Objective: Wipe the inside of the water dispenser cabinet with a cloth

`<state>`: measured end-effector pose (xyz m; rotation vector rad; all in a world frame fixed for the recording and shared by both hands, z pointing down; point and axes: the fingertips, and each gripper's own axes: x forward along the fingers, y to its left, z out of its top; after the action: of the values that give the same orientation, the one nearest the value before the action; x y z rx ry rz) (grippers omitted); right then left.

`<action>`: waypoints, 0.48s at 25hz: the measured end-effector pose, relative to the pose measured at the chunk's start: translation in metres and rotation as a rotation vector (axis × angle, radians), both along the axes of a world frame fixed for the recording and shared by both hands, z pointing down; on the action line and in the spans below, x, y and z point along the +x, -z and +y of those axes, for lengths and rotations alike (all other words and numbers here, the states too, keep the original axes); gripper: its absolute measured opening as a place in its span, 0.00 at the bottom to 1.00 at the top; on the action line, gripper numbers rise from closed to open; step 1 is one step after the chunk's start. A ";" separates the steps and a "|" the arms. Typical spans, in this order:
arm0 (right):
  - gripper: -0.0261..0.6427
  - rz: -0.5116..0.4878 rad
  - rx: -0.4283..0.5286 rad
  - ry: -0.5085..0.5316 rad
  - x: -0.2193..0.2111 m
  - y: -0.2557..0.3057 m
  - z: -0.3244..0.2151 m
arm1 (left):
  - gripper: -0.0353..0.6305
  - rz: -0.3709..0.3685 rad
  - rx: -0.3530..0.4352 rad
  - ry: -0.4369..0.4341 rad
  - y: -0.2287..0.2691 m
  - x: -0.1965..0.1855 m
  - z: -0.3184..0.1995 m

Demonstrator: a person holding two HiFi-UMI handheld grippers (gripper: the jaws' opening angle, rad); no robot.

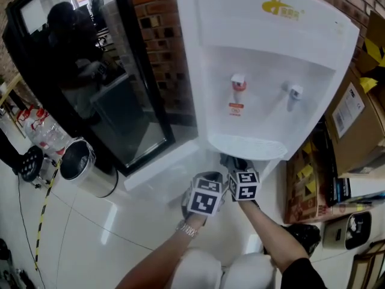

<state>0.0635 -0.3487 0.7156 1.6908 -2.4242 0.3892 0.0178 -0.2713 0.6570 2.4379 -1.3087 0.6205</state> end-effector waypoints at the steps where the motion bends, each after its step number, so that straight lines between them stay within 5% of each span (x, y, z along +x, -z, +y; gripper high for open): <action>1: 0.06 -0.013 0.017 -0.007 -0.001 0.004 -0.004 | 0.06 0.005 0.004 0.010 0.001 -0.003 -0.001; 6: 0.06 -0.006 0.028 0.000 -0.010 -0.003 -0.020 | 0.06 0.018 -0.009 0.029 -0.001 -0.013 0.004; 12: 0.06 0.080 -0.190 0.035 -0.015 -0.087 -0.015 | 0.06 0.015 0.003 0.009 0.004 -0.009 0.010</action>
<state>0.0488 -0.3636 0.8023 1.5518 -2.2772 0.5189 0.0087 -0.2618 0.6528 2.4324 -1.3152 0.5972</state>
